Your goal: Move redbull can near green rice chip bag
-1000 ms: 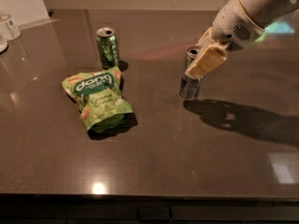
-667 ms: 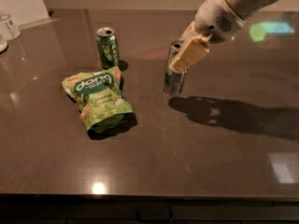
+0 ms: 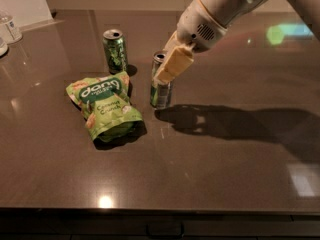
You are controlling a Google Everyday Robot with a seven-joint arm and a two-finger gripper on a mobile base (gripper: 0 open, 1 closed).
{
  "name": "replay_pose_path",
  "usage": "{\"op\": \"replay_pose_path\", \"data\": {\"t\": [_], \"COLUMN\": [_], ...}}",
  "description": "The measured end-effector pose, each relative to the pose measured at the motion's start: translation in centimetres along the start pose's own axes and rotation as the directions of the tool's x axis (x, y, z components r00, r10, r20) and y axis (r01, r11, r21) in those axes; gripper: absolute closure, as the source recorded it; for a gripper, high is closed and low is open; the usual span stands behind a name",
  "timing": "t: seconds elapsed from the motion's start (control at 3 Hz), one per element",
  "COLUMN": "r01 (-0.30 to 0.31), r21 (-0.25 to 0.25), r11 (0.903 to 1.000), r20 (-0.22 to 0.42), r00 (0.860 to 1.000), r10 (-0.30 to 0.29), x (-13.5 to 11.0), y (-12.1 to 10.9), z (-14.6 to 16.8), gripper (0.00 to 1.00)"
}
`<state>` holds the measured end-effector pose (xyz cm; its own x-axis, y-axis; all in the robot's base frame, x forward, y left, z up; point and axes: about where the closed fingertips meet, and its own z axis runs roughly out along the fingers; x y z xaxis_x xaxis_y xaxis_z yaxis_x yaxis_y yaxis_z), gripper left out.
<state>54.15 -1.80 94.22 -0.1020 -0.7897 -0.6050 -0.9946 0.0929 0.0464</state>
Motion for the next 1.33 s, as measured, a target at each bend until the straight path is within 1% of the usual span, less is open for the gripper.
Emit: {"op": "replay_pose_path", "data": {"t": [0.33,0.67,1.0,1.33], "r01": [0.02,0.023,0.025,0.029], "r21": [-0.03,-0.042,-0.053,-0.054], "r11": [0.9993,0.9988,0.9983,0.9981], "r20": [-0.015,-0.029,-0.026,-0.026], "r00": [1.0,0.999,0.999,0.999], "r10": [-0.02,-0.024,-0.027,-0.03], "x": [-0.5,-0.4,-0.6,-0.8], "y": [0.9,1.7,2.1,2.2], "z": [2.3,3.6,4.2,4.3], "gripper": [1.0,0.83,0.61,0.3]}}
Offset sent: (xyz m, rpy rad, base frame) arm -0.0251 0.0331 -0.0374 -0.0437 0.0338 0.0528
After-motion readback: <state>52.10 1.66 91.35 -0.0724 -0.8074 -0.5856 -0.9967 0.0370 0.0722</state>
